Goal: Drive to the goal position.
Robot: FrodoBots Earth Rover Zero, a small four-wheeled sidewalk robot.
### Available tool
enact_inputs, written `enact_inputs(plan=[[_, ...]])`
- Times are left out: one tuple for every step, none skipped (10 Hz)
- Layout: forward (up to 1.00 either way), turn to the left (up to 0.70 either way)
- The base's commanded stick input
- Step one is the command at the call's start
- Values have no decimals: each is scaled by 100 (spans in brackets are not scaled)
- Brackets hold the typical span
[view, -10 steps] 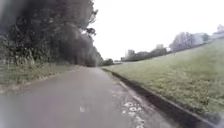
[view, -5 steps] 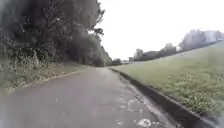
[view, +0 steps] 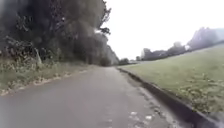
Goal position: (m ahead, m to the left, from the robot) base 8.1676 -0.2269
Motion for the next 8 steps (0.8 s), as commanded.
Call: enact_inputs(plan=[[100,33],[100,26],[100,20],[100,13],[100,7],[100,0],[100,-1],[100,-2]])
